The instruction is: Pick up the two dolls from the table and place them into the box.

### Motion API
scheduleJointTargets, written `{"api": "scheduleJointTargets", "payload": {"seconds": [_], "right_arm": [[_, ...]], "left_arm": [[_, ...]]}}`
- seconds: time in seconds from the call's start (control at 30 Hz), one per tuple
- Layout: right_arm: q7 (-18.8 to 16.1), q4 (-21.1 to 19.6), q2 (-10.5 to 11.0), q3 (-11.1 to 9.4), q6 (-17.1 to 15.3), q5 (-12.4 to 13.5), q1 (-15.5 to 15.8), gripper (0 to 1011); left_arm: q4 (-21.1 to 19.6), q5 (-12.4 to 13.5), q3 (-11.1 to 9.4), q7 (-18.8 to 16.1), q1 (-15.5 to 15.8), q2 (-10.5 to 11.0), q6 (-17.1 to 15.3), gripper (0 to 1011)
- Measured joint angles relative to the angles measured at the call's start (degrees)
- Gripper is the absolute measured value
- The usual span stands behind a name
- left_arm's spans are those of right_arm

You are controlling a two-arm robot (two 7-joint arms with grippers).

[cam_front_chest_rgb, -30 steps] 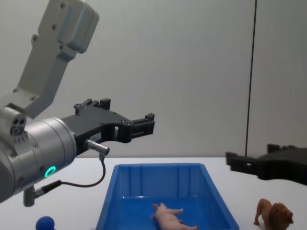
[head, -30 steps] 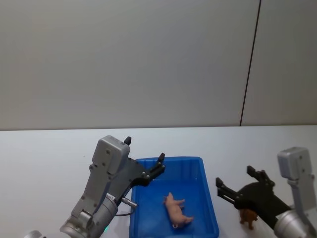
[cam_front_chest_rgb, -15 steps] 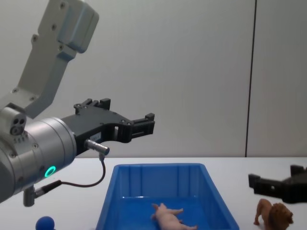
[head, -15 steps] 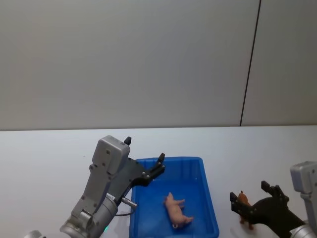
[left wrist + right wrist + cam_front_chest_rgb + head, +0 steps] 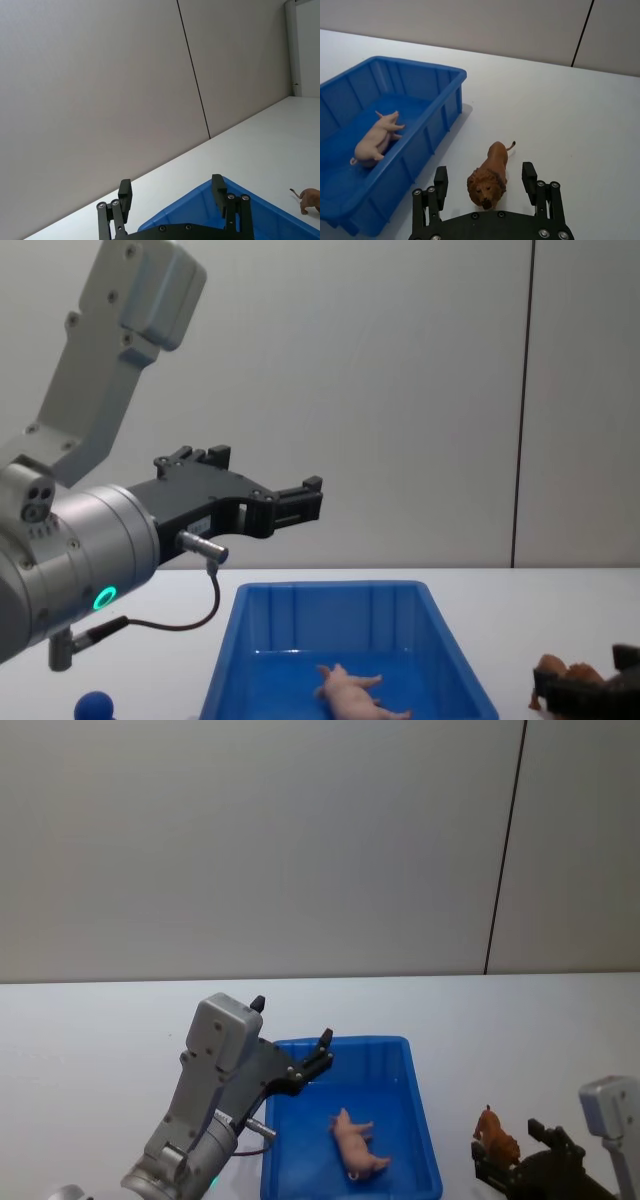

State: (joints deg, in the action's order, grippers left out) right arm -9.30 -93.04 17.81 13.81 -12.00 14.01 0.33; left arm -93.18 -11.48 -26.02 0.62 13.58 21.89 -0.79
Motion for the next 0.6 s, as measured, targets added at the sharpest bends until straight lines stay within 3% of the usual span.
{"api": "scheduleJointTargets", "payload": {"seconds": [0.1, 0.4, 0.6], "right_arm": [[-0.2, 0.8, 0.0, 0.1, 0.2, -0.5, 0.0, 881], [-0.5, 3.0, -0.5, 0.5, 2.8, -2.4, -0.4, 546], [-0.3, 3.3, -0.7, 0.7, 4.8, -3.7, -0.5, 413]], "left_arm": [[0.0, 0.0, 0.0, 0.0, 0.0, 0.0, 0.0, 1002], [0.0, 0.0, 0.0, 0.0, 0.0, 0.0, 0.0, 1001], [0.0, 0.0, 0.0, 0.0, 0.0, 0.0, 0.0, 1001]]}}
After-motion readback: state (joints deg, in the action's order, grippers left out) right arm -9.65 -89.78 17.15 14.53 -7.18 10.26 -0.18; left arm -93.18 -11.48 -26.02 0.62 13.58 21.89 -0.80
